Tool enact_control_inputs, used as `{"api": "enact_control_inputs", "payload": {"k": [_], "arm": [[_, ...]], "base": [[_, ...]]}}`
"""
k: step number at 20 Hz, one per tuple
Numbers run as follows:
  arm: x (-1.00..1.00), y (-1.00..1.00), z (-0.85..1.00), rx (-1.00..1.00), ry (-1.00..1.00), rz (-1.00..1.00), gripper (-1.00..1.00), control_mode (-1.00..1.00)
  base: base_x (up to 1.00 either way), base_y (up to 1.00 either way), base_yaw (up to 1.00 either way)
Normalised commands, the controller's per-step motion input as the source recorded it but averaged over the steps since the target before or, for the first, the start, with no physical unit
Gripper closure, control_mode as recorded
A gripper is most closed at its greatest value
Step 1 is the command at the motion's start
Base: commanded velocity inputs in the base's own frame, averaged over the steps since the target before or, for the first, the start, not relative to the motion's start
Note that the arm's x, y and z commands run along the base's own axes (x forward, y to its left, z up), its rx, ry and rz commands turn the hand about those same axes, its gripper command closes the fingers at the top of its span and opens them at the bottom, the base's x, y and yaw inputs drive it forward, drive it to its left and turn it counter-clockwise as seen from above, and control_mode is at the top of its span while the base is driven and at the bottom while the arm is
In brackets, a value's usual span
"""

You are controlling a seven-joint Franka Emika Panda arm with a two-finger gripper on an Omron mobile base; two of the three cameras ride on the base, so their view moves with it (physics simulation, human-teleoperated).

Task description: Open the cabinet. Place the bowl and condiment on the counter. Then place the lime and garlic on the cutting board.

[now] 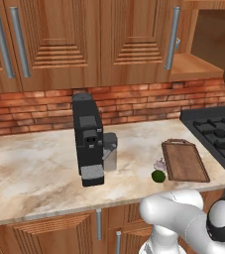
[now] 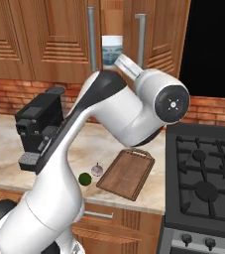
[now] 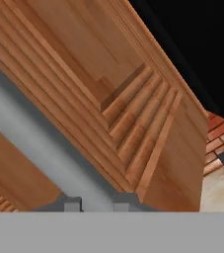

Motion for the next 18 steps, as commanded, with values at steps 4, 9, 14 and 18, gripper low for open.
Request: {"api": "enact_control_inputs", "payload": {"k": [4,9,14,18], "arm": [[-0.34,-0.35,-0.01,0.05,-0.09,0.00,-1.00,-1.00],[-0.40,-0.27,0.01,0.03,-0.11,0.00,-1.00,-1.00],[-0.32,0.29,0.09,-0.07,-0.15,-0.01,-1.00,-1.00],[-0.24,0.41,0.12,-0.12,-0.16,0.00,-1.00,-1.00]], "base": [[0.00,0.00,0.00],[0.00,0.00,0.00],[0.00,0.00,0.00],[0.00,0.00,0.00]]}}
